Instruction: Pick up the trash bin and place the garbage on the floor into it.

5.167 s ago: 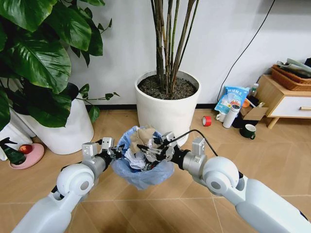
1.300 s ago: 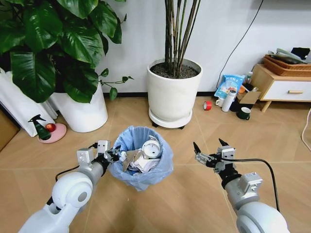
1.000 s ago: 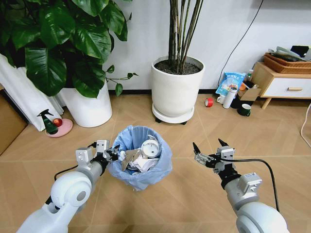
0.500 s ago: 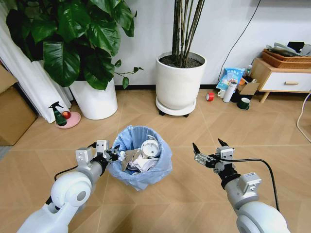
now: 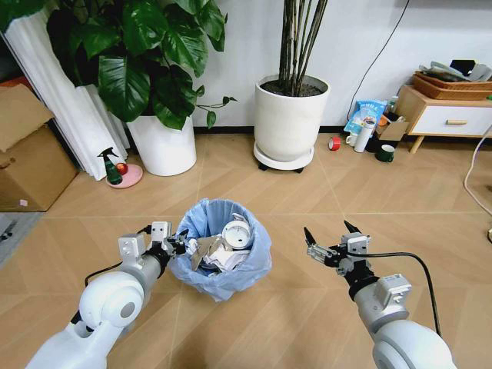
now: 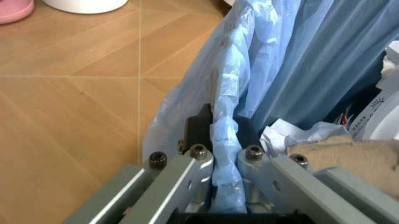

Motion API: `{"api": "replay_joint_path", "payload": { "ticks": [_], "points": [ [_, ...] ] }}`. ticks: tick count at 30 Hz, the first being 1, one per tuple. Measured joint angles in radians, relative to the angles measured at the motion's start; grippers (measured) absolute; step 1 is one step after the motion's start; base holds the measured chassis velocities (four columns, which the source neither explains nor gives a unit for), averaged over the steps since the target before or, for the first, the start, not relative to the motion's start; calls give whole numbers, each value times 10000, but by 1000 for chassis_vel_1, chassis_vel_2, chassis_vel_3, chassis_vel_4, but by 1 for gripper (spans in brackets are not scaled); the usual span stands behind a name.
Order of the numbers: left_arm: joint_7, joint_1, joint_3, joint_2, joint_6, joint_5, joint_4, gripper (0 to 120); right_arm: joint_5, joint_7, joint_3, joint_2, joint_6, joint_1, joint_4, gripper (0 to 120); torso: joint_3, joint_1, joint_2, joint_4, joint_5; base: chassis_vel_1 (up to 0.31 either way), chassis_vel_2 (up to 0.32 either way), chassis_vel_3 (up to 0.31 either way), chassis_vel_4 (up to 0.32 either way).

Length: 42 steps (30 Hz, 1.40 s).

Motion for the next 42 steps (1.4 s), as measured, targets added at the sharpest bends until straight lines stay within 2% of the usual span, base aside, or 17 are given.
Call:
{"api": "replay_joint_path", "payload": {
  "ticks": [26,31,37,42],
  "points": [
    [2,86,-29,-12,-4,0,-141,0,71,2,94,-29,-18,-51,-1,100,-1,0,0,-1,-1,239,-110,-241,105],
    [12,168,-85,-32,-7,25,-154,0,72,-4,71,-33,-6,-12,-26,100,0,0,0,3,-1,200,-153,-192,170],
    [32,194,-96,-62,-18,48,-156,0,48,-15,63,-21,38,-49,-77,100,-1,0,0,-4,2,204,-213,-232,203],
    [32,188,-97,-68,-23,52,-155,0,41,-18,62,-23,48,-37,-77,100,-1,-1,0,3,1,189,-204,-189,201]
  ]
}}
